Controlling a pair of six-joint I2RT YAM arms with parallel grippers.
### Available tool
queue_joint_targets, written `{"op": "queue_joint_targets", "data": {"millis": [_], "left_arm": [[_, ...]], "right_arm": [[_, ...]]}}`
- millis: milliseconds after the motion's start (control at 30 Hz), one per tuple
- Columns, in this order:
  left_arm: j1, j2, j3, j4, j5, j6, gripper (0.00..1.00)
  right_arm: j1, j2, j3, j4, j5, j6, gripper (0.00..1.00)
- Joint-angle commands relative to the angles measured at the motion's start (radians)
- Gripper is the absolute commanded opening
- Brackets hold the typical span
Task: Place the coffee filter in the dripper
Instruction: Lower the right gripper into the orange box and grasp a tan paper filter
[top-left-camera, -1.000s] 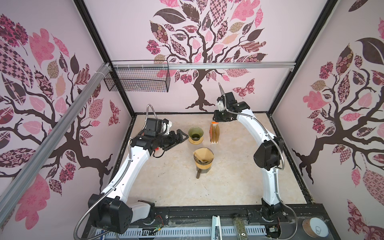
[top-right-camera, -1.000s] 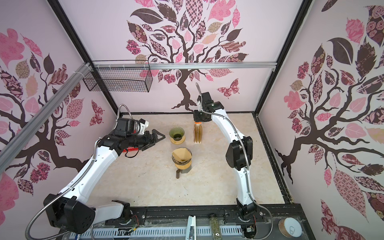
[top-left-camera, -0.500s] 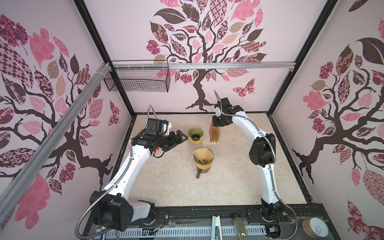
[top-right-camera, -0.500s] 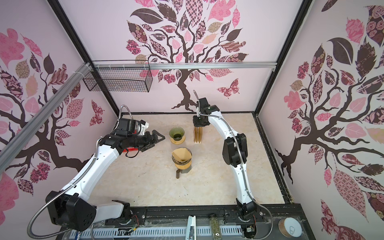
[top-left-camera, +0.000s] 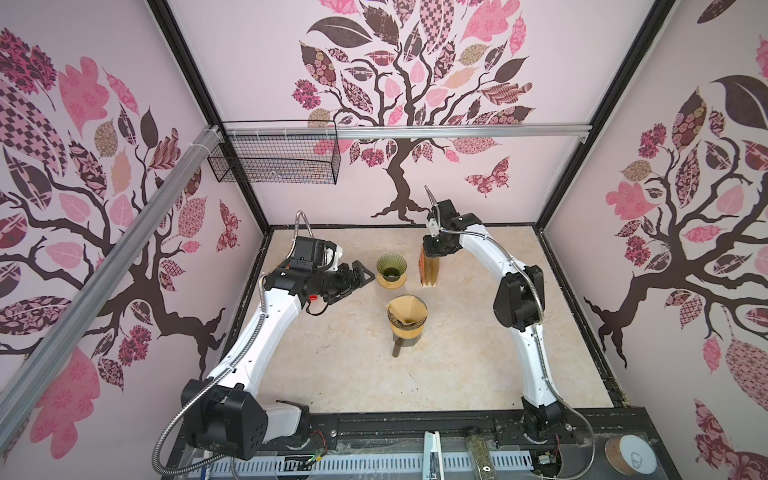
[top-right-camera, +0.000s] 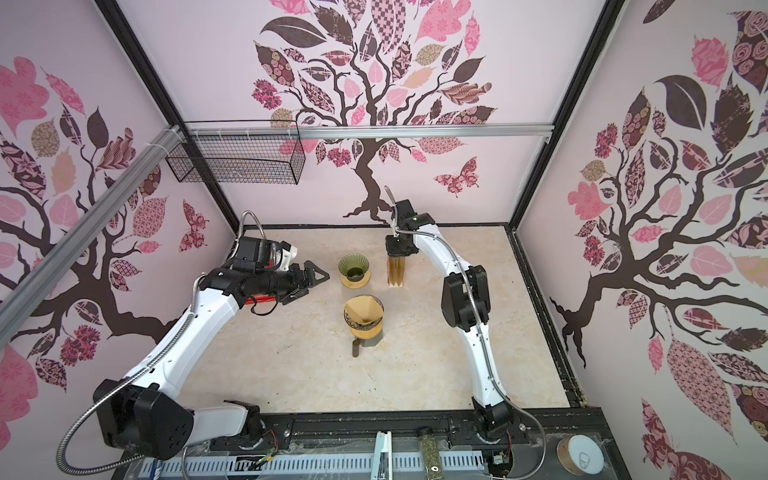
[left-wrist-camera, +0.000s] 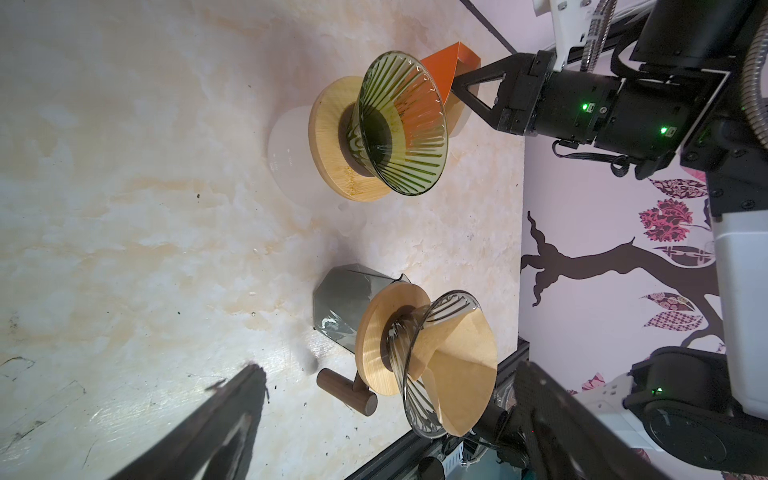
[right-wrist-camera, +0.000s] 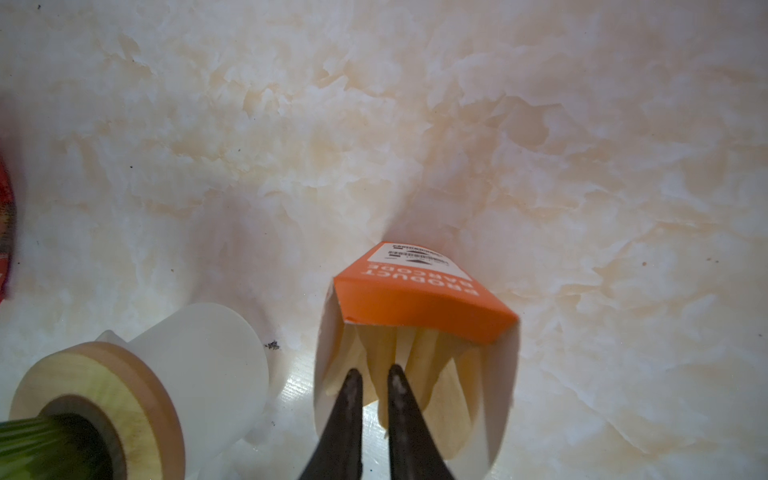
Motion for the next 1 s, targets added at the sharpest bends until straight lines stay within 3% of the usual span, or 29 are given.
{"op": "queue_joint_targets", "data": {"millis": [0,500,967], "left_arm": [[0.005,0.009,-0.004,0.001,0.000,0.012,0.96],[0.005,0.020,0.002,-0.005,0.001,0.012,0.96],[0.008,0.028,0.002,-0.004,0.007,0.009,0.96]], "right_arm": [[0.003,0.053,0.050,-0.015,0.015,-0.014,0.17],[0.013,0.097,0.063,-0.018,-0.011,-0.006,0.16],[0.014,0.035,0.015,-0.022,-0.014,0.003,0.01]]}}
